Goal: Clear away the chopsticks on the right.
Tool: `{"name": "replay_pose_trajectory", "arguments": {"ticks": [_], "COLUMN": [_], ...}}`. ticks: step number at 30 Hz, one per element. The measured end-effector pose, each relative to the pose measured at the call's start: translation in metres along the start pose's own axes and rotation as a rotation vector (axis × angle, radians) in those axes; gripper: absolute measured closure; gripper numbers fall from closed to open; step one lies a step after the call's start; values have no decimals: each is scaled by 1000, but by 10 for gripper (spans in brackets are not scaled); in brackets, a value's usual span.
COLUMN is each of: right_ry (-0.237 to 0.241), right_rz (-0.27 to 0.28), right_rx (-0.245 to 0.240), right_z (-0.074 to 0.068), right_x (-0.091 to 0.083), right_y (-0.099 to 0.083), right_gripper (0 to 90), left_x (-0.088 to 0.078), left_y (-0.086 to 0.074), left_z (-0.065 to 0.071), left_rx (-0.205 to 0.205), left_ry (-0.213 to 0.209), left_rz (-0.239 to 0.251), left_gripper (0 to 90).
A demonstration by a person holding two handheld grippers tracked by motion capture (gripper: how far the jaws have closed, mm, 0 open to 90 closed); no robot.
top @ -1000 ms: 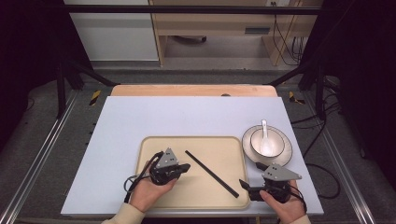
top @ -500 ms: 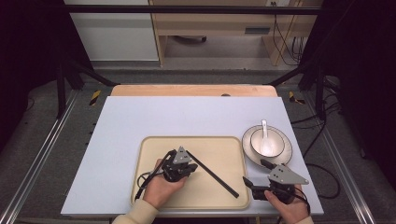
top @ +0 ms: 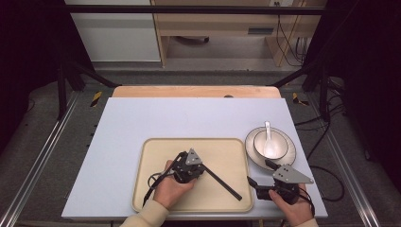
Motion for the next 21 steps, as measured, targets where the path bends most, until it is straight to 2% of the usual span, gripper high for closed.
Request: {"name": "replay_pose_trajectory", "arguments": {"ticks": [2, 11, 21], "right_ry": [0, -4, -20], "right_rz": [1, -3, -1], "right_rx": [1, 12, 31], "right_z": [1, 4, 8], "right_x": [0, 0, 1], "right_y": [0, -1, -1], "right_gripper": [126, 129, 135], "left_x": [6, 15, 23], "left_y": [1, 9, 18], "left_z": [1, -4, -10], "left_rx": [5, -8, 2], "left_ry": [-2, 6, 3], "left_rz": [-17, 4, -6], "left_gripper": [900, 900, 900]}}
Point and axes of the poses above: each handheld gripper's, and its own axes: x roughly forward along the jaws, y roughly out of its top, z roughly to its right, the point moved 2 cm from there along x, roughly forward along the jaws, and after that the axes turned 3 degrees about -y, right-handed, at the moved point
